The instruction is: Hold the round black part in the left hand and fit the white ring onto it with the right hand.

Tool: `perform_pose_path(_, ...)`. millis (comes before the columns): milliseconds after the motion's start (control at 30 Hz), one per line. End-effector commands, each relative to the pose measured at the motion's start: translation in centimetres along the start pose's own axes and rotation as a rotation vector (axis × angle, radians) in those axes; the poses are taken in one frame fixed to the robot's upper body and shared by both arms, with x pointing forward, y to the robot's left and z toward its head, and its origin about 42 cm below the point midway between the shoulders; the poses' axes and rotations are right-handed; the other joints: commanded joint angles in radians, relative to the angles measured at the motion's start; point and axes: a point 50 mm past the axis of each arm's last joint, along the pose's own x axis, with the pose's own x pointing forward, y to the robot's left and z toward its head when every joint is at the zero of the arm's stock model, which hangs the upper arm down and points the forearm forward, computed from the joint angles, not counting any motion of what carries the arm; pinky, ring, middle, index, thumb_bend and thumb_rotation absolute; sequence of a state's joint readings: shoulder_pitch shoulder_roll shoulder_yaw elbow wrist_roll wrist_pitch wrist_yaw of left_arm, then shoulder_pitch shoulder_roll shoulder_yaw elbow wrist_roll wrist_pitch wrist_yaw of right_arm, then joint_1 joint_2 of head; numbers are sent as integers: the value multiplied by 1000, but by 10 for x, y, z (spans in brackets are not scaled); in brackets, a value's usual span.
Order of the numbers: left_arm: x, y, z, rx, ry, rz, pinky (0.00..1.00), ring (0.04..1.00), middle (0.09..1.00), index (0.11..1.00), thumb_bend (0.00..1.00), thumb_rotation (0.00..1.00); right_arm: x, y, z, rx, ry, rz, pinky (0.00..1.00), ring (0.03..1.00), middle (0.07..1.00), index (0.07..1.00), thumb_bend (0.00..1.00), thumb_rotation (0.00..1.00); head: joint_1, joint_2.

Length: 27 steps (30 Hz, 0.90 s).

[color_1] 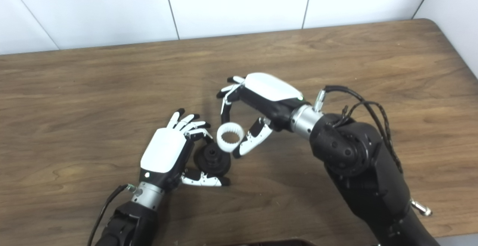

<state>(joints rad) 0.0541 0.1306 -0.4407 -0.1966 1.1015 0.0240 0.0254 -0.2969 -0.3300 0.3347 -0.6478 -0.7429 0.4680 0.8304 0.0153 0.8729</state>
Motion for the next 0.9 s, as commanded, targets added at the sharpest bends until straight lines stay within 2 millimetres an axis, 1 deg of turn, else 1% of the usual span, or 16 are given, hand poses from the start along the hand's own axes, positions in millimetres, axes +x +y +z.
perform_pose_path(0,6,5,4,13,-19,25,1000,896,788,483,524,52,-1,-9,9,-24,-34,-48,1000,990,864,484,523,132,2,1)
perform_pose_path(367,7,3,7,4,-13,28,1000,902,787,483,524,52,3,3,12,-3,-55,-38,1000,997,861,484,522,131,31,-5)
perform_pose_path(867,8,3,12,8,-16,37,1000,900,787,484,524,51,14,4,14,-26,-60,-62,1000,999,865,485,522,130,50,0)
